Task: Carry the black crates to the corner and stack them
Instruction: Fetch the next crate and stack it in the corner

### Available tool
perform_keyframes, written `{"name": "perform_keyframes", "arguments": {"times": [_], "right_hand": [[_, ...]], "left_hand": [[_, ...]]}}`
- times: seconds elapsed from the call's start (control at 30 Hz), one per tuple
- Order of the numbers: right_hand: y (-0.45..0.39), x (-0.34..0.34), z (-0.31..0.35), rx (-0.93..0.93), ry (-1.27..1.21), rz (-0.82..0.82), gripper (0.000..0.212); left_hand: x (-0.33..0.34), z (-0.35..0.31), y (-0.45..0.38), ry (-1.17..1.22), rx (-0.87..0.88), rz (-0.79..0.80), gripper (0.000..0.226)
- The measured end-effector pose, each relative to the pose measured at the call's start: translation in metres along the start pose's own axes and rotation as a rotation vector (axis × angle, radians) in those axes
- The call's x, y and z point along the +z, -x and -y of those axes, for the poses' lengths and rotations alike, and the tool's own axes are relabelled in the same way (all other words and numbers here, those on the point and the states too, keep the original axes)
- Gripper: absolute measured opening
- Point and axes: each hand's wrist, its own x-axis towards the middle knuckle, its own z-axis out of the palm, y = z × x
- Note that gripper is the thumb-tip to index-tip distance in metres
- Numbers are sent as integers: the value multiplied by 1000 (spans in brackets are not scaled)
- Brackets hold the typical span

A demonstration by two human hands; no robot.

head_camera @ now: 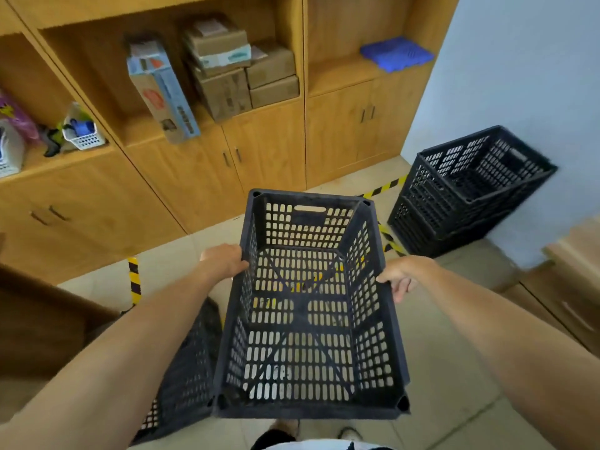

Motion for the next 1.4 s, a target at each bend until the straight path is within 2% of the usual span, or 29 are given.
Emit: {"name": "perform_keyframes", "arguments": {"times": [0.13, 0.37, 0.57, 0.8, 0.9, 1.13, 1.3, 1.4], "right_hand": [[-24, -36, 23, 58, -94, 12, 60], [-60, -98, 28, 13, -240, 17, 61], [-86, -166, 2, -6, -348, 74, 49], [-123, -261, -65, -73, -430, 57, 53], [-134, -308, -98, -69, -470, 52, 54], [-130, -404, -158, -11, -543, -82, 44], [-137, -448, -200, 44, -594, -358, 42], [-145, -472, -222, 88, -622, -453, 41]], "left_hand": [[-45, 3, -61, -76, 73, 42, 41], [-112, -26, -170, -157, 164, 22, 40], [-178, -115, -215, -282, 223, -63, 35], [-235, -237, -256, -329, 238, -188, 42], [-259, -289, -269, -320, 245, -245, 37], [-336, -405, -316, -356, 353, -345, 31], [-379, -489, -357, -362, 469, -403, 30], [-397, -540, -386, -392, 557, -416, 31]]}}
